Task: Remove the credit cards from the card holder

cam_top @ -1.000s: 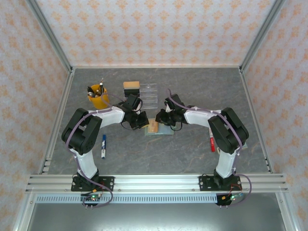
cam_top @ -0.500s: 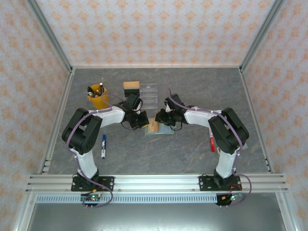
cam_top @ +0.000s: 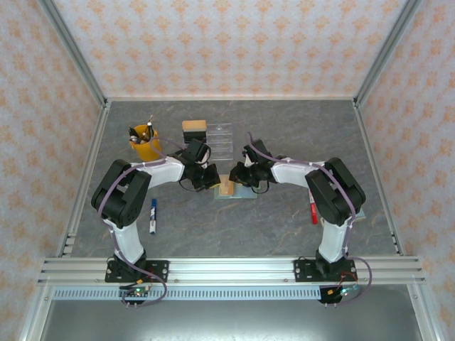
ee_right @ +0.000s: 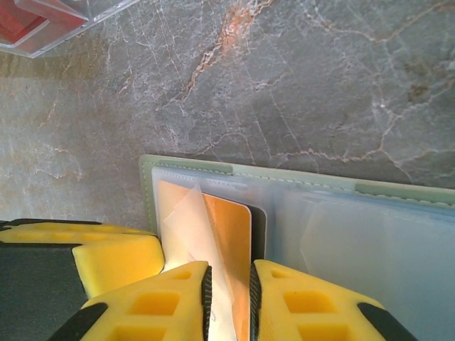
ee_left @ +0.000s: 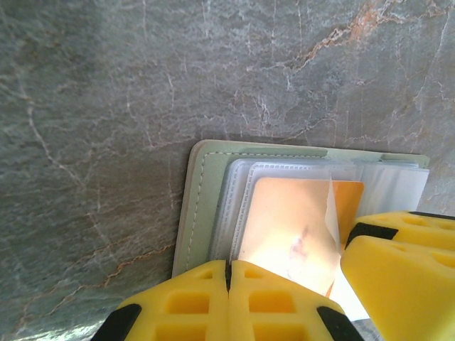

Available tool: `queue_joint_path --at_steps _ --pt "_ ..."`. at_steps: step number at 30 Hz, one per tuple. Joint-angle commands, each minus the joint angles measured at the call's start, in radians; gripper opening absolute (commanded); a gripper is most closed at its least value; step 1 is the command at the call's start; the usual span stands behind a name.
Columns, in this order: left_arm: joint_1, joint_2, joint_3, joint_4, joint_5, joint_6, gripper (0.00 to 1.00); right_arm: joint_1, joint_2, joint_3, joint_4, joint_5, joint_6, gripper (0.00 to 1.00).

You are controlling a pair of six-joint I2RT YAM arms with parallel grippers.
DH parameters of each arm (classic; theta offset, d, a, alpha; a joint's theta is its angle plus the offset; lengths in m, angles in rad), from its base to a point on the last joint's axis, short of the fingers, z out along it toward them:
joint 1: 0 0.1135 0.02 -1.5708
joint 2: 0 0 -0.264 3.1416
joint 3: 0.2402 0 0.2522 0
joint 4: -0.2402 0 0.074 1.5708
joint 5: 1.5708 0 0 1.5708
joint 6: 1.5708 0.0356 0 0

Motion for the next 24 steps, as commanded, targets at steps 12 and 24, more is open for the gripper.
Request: queue_joint_path --at_steps 12,24 --pt "0.004 0.061 -0.043 -0.076 -0.082 0.019 0.01 0.007 0.005 -0.04 0.171 -0.092 0.038 0.16" --pt "0.011 0.062 -0.047 -0.076 -0.08 0.022 0.02 -0.037 -0.097 -0.13 0.3 -0.175 0.107 0.14"
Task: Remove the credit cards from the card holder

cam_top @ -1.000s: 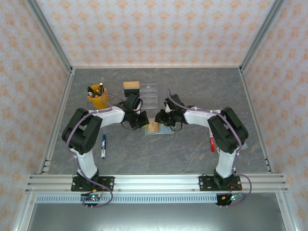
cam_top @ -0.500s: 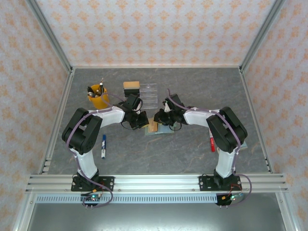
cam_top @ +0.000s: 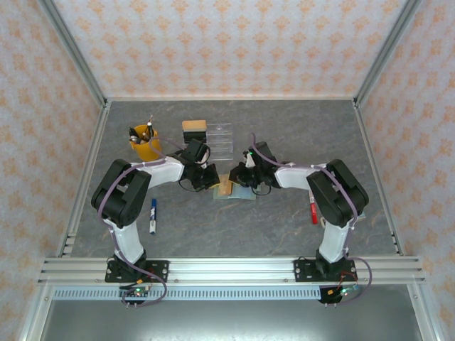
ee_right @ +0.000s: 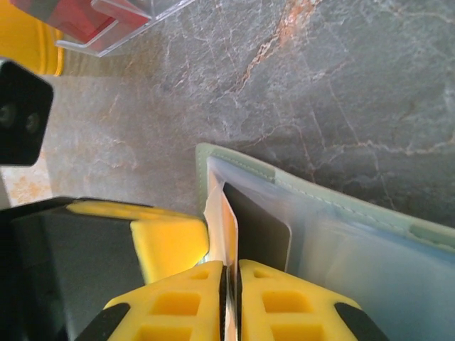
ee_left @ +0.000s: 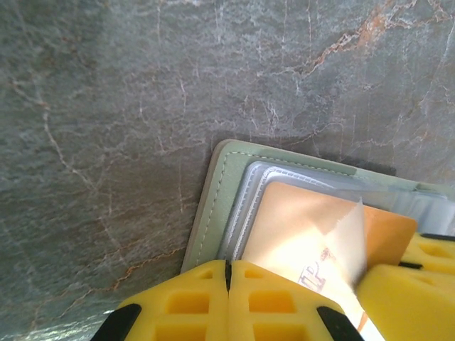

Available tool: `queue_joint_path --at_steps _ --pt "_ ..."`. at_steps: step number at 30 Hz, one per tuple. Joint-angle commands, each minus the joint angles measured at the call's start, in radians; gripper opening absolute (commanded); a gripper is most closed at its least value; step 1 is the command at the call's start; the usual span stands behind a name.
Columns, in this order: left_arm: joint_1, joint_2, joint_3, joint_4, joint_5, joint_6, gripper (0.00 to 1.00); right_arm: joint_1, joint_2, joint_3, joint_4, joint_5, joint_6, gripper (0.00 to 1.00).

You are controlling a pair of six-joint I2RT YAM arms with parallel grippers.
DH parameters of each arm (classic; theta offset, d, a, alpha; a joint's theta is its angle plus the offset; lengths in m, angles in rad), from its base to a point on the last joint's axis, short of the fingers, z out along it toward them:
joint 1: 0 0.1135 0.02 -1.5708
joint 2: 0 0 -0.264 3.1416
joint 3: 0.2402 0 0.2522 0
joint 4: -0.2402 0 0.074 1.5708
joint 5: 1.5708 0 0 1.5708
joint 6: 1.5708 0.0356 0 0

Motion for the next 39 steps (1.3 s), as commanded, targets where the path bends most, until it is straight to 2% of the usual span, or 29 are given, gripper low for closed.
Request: queue_joint_path --at_steps 1,10,17,25,39 --pt "0.005 0.06 -0.045 -0.079 -0.078 0.022 0.02 -0.012 -0.067 -0.017 0.077 -0.059 0.03 0.14" --pt "0.005 0.062 -0.039 -0.066 -0.055 0.021 0.02 -0.013 -0.059 0.008 0.006 -0.027 0.003 0.13" --pt "0.006 0.067 -0.034 -0.071 -0.057 0.019 0.02 -0.013 -0.029 0.057 -0.152 0.104 -0.033 0.23" --pt "0.005 0.068 -0.03 -0.075 -0.058 0.019 0.02 -0.013 0.032 0.095 -0.166 0.076 -0.037 0.24" --pt "0.005 0.067 -0.031 -0.072 -0.056 0.018 0.02 -0.013 0.055 0.109 -0.206 0.115 -0.06 0.26"
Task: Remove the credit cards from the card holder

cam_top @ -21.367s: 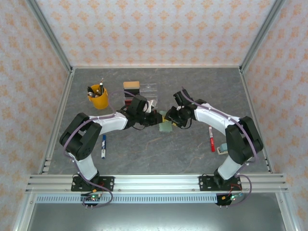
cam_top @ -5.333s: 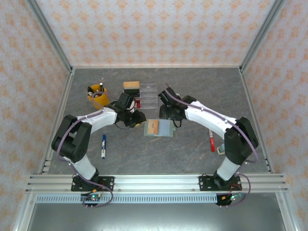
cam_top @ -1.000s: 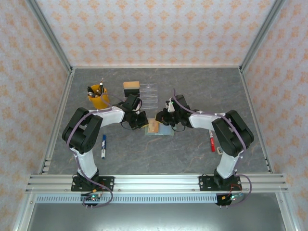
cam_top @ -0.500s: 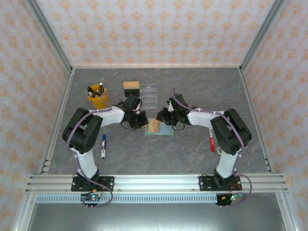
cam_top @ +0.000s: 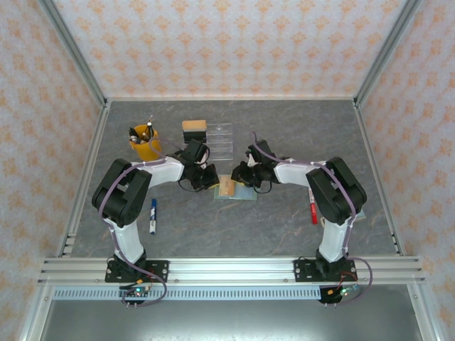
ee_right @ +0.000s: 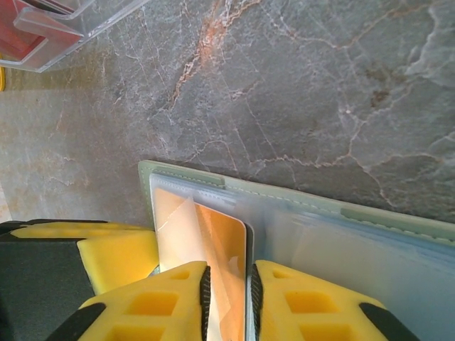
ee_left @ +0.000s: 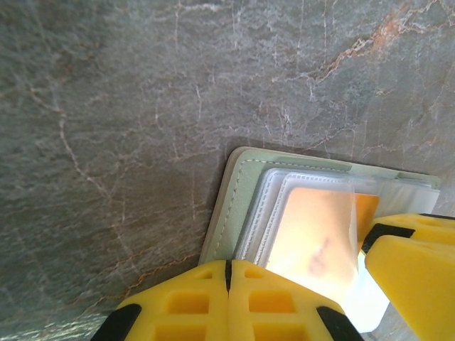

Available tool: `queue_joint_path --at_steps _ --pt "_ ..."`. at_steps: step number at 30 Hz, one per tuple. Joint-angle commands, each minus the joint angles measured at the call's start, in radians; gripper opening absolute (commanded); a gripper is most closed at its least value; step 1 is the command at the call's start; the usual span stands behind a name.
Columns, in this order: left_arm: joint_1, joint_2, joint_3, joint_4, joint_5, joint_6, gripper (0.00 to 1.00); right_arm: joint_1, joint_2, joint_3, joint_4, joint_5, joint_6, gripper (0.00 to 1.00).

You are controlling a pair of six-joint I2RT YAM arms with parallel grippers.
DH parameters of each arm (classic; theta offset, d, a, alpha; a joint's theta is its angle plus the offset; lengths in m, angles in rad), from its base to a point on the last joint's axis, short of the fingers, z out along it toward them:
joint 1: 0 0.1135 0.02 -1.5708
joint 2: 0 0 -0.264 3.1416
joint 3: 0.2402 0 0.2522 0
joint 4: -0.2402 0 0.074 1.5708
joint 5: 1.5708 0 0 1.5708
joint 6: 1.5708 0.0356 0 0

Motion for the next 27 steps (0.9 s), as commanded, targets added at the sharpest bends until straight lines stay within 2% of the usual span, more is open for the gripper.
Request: queue_joint_path --at_steps 1,20,27 --pt "0.001 0.061 -0.027 -0.077 -0.056 0.018 0.02 -0.002 0.016 0.029 -0.036 0.048 -0.026 0.27" --pt "0.002 0.061 -0.031 -0.072 -0.05 0.016 0.02 -0.001 0.013 -0.017 0.146 -0.121 0.006 0.2" --pt "0.001 0.061 -0.029 -0.067 -0.044 0.018 0.01 -0.002 0.036 -0.014 0.152 -0.122 -0.003 0.17"
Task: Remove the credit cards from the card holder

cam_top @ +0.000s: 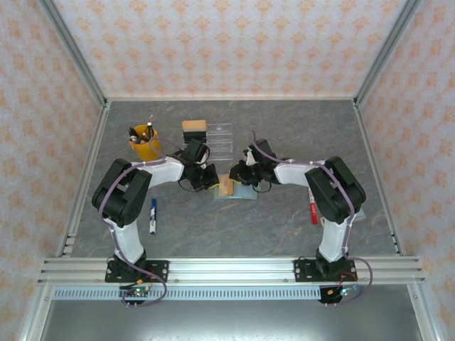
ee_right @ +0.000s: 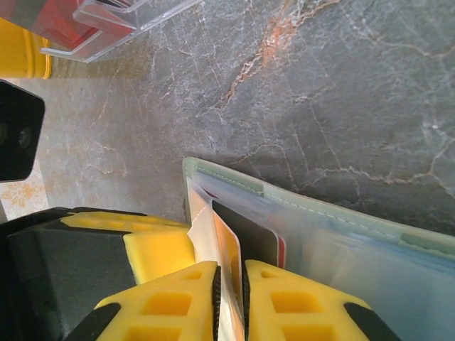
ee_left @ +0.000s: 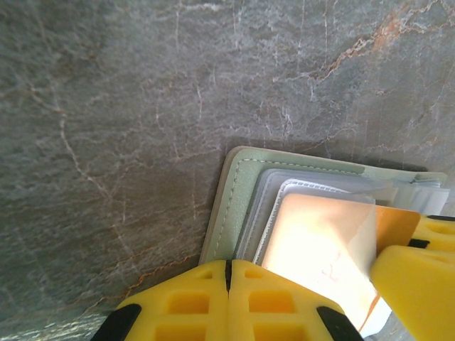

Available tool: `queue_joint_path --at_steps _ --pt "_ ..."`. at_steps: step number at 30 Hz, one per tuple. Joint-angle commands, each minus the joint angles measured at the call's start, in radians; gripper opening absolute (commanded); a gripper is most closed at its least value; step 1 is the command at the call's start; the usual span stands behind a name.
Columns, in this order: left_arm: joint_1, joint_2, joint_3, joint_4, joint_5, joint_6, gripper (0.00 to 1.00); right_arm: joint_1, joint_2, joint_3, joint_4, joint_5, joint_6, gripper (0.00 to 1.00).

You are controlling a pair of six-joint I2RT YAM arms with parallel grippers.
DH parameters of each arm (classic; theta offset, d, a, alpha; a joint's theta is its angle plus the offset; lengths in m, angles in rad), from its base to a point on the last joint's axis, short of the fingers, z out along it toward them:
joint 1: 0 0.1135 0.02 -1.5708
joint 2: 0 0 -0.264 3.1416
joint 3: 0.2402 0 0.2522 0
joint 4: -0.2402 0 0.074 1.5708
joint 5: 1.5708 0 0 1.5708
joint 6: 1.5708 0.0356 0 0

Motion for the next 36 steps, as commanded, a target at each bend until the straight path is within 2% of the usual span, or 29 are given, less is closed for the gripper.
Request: queue_joint_path --at_steps 1,24,36 --pt "0.001 0.061 -0.029 -0.068 -0.044 0.018 0.01 0.002 0.024 0.001 0.049 -0.034 -0.005 0.17" --pt "0.002 0.06 -0.043 -0.079 -0.061 0.018 0.01 0.0 -0.112 -0.057 0.042 0.022 -0.021 0.09" --pt "0.003 0.03 -0.021 -0.068 -0.03 0.016 0.01 -0.068 -0.173 -0.111 -0.001 -0.005 -0.06 0.09"
